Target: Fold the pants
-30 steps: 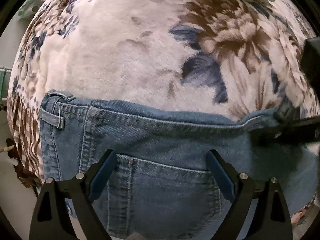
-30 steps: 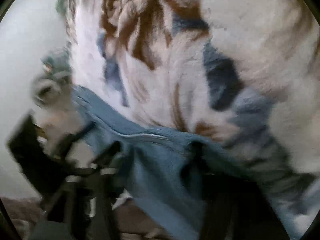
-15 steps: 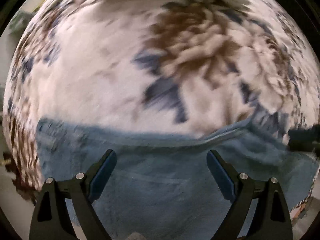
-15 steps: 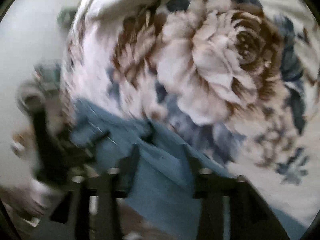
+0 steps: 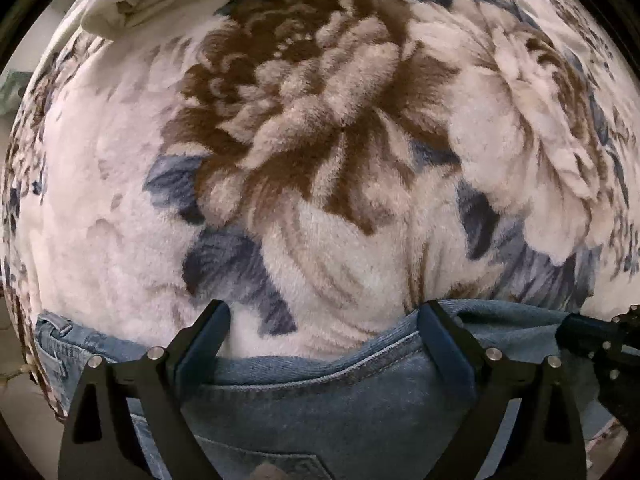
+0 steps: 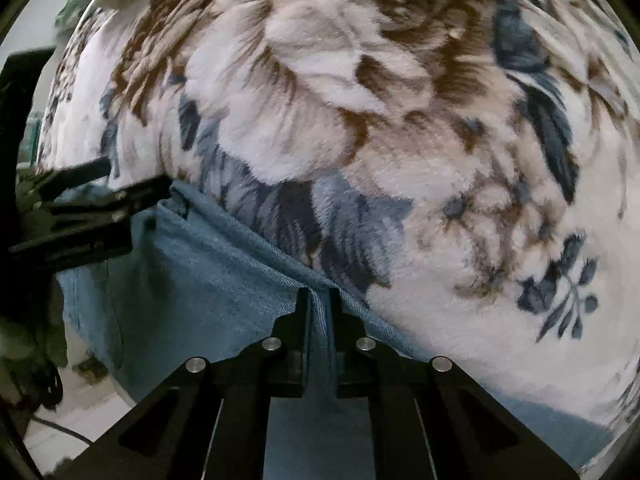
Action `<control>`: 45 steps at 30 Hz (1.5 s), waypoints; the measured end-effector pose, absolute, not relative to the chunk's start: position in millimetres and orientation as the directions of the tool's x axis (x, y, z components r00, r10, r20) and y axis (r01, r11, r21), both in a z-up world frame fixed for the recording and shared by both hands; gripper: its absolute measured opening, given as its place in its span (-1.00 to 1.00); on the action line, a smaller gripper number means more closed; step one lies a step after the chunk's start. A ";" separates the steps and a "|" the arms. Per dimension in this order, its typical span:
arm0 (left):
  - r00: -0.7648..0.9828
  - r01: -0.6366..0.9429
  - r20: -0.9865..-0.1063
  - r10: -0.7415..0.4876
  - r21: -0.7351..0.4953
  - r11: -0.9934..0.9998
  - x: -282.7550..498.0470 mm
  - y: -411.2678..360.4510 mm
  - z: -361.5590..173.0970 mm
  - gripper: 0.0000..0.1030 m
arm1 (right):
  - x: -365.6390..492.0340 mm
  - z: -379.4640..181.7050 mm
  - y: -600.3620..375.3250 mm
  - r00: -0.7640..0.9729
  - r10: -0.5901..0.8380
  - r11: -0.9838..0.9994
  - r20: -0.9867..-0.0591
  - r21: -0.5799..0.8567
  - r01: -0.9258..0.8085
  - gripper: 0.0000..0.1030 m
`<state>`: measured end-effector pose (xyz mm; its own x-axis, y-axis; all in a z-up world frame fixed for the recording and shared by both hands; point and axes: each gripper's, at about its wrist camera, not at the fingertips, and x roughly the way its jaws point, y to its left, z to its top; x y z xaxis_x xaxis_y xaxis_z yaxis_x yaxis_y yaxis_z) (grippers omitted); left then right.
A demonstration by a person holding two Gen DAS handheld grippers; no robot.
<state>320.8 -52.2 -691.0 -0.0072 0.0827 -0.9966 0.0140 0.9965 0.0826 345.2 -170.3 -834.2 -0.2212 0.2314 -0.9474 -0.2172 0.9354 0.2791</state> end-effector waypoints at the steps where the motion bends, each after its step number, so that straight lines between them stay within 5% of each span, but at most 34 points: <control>1: -0.007 0.009 -0.996 0.087 0.087 0.996 321.2 -52.5 -694.0 0.99 | 342.6 -836.1 -170.4 -0.212 0.234 0.942 -0.949 0.275 -0.190 -0.89; 8: 0.007 0.005 -0.994 0.109 0.109 0.994 325.2 -57.5 -678.6 1.00 | 343.2 -815.7 -221.1 -0.150 0.345 0.938 -0.926 0.344 0.036 -0.76; 10: 0.046 0.003 -0.995 0.094 0.094 0.996 320.4 -62.5 -653.6 1.00 | 332.3 -793.0 -260.7 -0.061 0.415 0.900 -0.908 0.400 0.172 -0.42; 12: 0.068 0.018 -0.996 0.065 0.066 0.998 311.1 -74.3 -632.2 1.00 | 308.9 -771.1 -309.6 0.058 0.439 0.843 -0.897 0.433 0.318 0.31; 13: 0.070 0.029 -0.996 0.050 0.052 0.998 304.2 -83.3 -624.1 1.00 | 291.9 -761.7 -335.9 0.117 0.438 0.802 -0.891 0.446 0.396 0.34; 20: -0.072 0.157 -0.996 -0.044 -0.055 0.986 239.1 -193.0 -641.8 1.00 | 103.7 -740.7 -493.8 0.314 0.274 0.466 -0.909 0.411 0.784 0.34; 28: -0.184 0.363 -0.983 -0.011 -0.079 0.928 167.8 -352.0 -697.2 1.00 | -36.8 -788.1 -628.8 0.400 0.123 0.189 -0.908 0.417 0.889 0.34; 32: -0.158 0.400 -0.983 0.099 0.028 0.916 165.2 -379.4 -722.0 1.00 | -41.7 -818.9 -655.0 0.462 0.171 0.147 -0.870 0.486 0.862 0.34; 45: -0.197 0.376 -0.971 0.135 0.052 0.925 205.8 -393.9 -748.4 1.00 | -24.0 -832.5 -639.3 0.601 0.315 0.161 -0.735 0.665 0.729 0.19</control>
<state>205.8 -393.9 -748.4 -0.1973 0.1349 -0.9710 0.3759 0.9252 0.0521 -24.0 -639.3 -832.5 0.6012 0.3145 -0.7346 0.7289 0.1611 0.6654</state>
